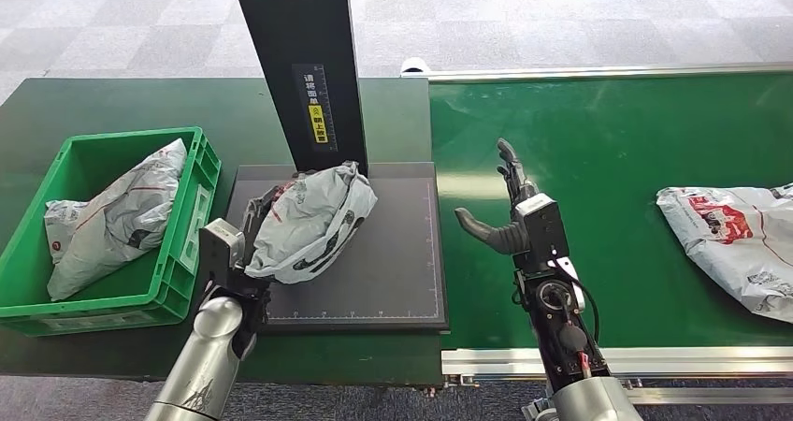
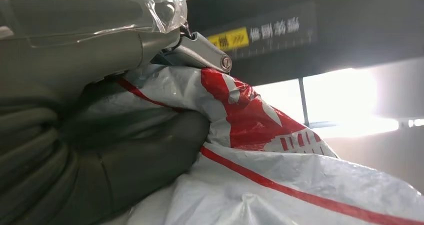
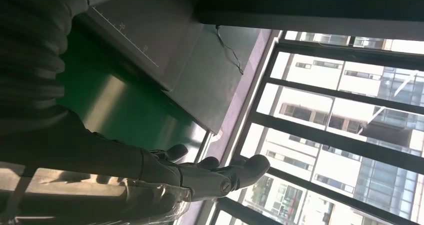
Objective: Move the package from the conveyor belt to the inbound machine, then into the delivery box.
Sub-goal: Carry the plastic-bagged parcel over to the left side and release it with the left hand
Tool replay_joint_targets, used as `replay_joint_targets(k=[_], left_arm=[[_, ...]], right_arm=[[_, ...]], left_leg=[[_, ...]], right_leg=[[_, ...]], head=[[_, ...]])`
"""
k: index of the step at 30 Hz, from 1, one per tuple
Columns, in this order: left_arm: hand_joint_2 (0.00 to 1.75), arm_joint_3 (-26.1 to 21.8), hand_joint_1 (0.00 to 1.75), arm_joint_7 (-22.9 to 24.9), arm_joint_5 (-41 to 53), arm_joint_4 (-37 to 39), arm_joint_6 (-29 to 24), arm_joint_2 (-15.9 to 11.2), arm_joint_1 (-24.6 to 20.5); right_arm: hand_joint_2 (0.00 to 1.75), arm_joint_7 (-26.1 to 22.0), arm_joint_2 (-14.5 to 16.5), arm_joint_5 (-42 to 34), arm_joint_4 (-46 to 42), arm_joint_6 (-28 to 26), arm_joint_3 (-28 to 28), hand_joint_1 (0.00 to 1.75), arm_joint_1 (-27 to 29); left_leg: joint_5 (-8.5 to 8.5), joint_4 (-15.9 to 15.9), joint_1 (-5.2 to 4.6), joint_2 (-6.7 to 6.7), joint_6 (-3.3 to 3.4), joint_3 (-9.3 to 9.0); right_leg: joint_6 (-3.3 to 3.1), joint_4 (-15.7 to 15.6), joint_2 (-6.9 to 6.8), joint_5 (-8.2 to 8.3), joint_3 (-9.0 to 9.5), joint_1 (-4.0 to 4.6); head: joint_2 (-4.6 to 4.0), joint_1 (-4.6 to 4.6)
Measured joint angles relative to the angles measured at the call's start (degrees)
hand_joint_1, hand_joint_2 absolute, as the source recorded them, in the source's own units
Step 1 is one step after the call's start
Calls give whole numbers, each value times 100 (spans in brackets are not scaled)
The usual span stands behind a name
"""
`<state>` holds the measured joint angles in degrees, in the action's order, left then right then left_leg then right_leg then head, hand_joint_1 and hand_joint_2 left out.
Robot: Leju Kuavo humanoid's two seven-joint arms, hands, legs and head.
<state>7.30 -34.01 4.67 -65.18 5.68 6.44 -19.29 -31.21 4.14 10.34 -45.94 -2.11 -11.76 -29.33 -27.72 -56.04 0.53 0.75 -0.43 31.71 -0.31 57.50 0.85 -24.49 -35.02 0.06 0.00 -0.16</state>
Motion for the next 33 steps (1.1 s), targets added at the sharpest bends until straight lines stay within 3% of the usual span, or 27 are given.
replay_joint_targets(k=[4,10,14,20,25,27,31,33], left_arm=[[175,-203,175,123,686,-125,-1092,-105,-235],[175,-747,175,313,2171,-253,-3058,-478,-758],[175,-1226,175,185,3019,-286,-4358,-761,-991],[175,-2175,175,-534,3322,-359,-4472,-822,-1210],[175,-2740,175,-465,3957,-358,-4471,-752,-1394],[175,-2959,175,108,4596,-193,-4445,-760,-1538],[175,-3001,175,2310,5516,711,-4036,-1065,-1920],[175,-2874,175,3155,5885,1268,-3617,-1238,-2107]], right_arm=[[175,-11,-22,4,-19,-35,43,0,23],[175,41,-33,103,-174,-54,81,0,90],[175,87,-22,213,-203,-54,79,0,88],[175,32,1,194,-142,-69,29,0,10],[175,25,24,162,-92,-89,-50,0,-39],[175,38,32,144,-80,-113,-79,0,-56],[175,108,33,108,-77,-161,-132,0,-70],[175,156,32,107,-77,-165,-154,0,-71]], left_leg=[[1,0,1,0,0,1],[2,1,4,0,-2,0],[3,1,4,-2,-3,2],[3,1,2,-1,-2,4],[3,0,2,-2,-2,4],[3,0,2,-1,-2,4],[4,1,4,-6,-3,-1],[5,1,5,-5,-4,0]], right_leg=[[-1,0,0,1,0,1],[-2,2,2,2,0,6],[-2,3,2,1,-1,6],[-2,2,1,1,-3,4],[-2,2,1,1,-3,3],[-2,2,0,1,-4,3],[-3,2,11,2,-6,7],[-4,2,11,2,-6,8]], head=[[0,1],[-1,-1],[0,-1],[0,2],[0,2],[-1,2],[-1,0],[-1,1]])
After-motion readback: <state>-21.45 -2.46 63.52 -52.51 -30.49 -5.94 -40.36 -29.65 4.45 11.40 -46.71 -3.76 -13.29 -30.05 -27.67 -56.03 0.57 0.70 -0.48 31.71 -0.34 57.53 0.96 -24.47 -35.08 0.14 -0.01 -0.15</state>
